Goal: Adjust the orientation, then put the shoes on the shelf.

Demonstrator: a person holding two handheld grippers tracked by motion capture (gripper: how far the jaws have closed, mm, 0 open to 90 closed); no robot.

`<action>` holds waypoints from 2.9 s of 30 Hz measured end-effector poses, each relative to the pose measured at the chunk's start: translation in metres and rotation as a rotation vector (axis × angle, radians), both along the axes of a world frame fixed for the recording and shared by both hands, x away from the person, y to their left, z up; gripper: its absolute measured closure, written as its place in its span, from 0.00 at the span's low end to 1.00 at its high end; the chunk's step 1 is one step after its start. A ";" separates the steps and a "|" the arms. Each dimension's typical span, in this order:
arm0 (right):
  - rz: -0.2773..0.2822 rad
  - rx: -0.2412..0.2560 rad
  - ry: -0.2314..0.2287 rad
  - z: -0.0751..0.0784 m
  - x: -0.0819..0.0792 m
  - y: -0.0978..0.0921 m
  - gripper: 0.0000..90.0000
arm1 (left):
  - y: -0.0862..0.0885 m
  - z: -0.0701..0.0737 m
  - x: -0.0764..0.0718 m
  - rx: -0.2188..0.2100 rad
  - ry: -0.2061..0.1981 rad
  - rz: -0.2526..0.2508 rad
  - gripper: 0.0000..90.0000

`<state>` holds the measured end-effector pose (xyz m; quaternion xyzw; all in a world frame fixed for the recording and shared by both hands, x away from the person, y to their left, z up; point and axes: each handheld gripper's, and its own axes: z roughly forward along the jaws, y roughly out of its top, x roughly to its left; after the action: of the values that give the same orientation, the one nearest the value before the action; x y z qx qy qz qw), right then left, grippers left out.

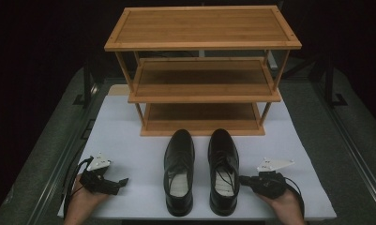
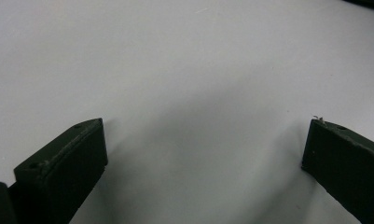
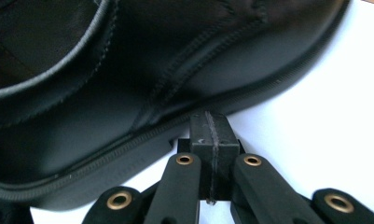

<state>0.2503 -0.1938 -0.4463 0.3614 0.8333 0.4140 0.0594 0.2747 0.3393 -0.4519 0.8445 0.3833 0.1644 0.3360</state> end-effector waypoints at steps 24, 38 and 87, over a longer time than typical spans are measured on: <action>0.077 -0.016 -0.016 0.002 0.017 0.042 1.00 | 0.000 0.000 0.000 0.001 0.000 0.000 0.00; 0.024 0.011 -0.053 0.010 0.017 0.030 0.99 | 0.000 0.000 0.000 0.001 -0.002 -0.002 0.00; 0.080 0.168 -0.098 0.069 0.042 0.057 0.54 | -0.132 0.085 0.016 -0.286 -0.045 -0.351 0.41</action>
<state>0.2922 -0.1363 -0.3775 0.3107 0.8055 0.5019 0.0529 0.2909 0.2076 -0.3668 0.8381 0.2421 0.0663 0.4844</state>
